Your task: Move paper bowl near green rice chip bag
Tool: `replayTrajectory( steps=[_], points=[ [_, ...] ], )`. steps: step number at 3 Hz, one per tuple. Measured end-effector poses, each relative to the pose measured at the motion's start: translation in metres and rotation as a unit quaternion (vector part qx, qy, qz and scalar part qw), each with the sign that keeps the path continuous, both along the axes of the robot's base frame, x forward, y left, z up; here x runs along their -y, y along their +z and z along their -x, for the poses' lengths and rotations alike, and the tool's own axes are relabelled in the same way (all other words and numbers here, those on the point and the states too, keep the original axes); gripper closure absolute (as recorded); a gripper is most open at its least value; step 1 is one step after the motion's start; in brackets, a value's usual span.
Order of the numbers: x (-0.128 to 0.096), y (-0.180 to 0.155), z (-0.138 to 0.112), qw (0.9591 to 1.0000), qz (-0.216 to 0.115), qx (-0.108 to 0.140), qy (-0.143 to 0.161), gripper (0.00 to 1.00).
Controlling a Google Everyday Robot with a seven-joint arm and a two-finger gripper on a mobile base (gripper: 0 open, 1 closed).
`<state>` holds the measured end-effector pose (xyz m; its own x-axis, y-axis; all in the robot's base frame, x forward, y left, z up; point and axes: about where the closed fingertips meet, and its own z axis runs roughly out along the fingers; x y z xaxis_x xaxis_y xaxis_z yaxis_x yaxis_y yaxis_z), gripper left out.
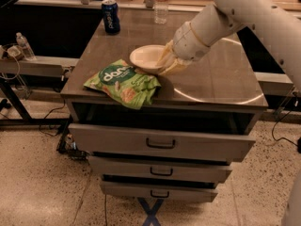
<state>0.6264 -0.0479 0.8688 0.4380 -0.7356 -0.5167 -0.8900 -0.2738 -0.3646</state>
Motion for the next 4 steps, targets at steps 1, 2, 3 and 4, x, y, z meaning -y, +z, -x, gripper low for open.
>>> replayTrajectory(
  steps=[1, 2, 3, 4],
  points=[
    [-0.015, -0.007, 0.011, 0.9996, 0.003, -0.005, 0.028, 0.22],
    [-0.023, -0.010, 0.011, 0.9991, 0.003, -0.006, 0.042, 0.01],
    [-0.022, -0.008, 0.006, 0.9992, 0.009, -0.001, 0.039, 0.00],
    [0.025, 0.015, -0.019, 0.9984, 0.017, 0.029, -0.045, 0.00]
  ],
)
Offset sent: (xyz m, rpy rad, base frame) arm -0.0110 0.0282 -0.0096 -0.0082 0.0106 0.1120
